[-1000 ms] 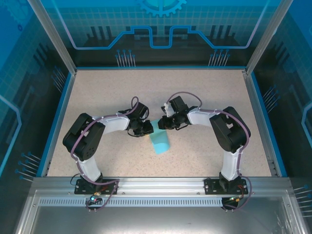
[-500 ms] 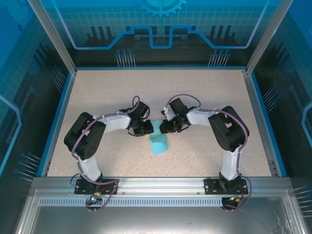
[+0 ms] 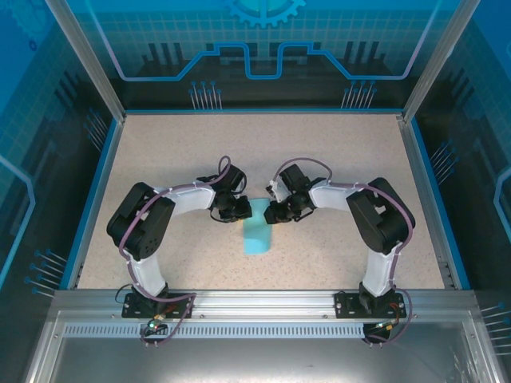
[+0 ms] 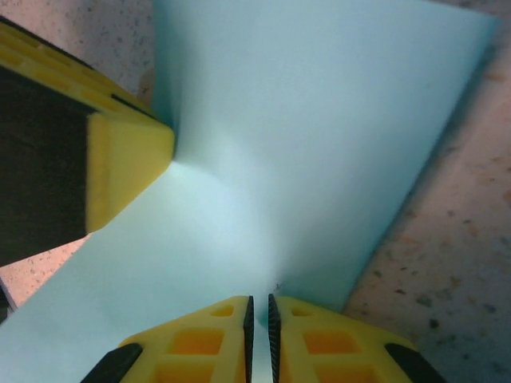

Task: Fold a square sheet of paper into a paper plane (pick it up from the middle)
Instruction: Fold the square sheet of paper in half at the center of the table.

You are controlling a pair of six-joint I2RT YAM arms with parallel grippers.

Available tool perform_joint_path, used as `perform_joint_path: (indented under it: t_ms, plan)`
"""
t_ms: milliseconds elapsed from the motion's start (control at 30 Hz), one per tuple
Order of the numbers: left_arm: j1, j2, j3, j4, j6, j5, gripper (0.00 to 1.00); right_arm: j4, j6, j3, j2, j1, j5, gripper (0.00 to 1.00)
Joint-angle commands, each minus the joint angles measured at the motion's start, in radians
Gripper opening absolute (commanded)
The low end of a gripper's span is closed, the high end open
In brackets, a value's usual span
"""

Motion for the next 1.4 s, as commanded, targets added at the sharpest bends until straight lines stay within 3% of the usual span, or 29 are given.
perform_joint_path:
  t_ms: [0, 633, 1200, 1367]
  plan:
    - [0.003, 0.068, -0.030, -0.108, 0.026, -0.095, 0.17, -0.003, 0.061, -0.003, -0.021, 0.036, -0.013, 0.16]
    - [0.003, 0.090, -0.033, -0.102, 0.044, -0.095, 0.17, -0.010, 0.037, -0.083, 0.016, 0.066, -0.012, 0.16]
    - [0.009, 0.113, -0.005, -0.128, 0.065, -0.104, 0.17, -0.042, -0.003, -0.259, -0.093, 0.086, -0.053, 0.17]
    - [0.009, 0.110, -0.001, -0.132, 0.068, -0.101, 0.17, -0.073, 0.007, -0.243, -0.168, 0.087, -0.048, 0.17]
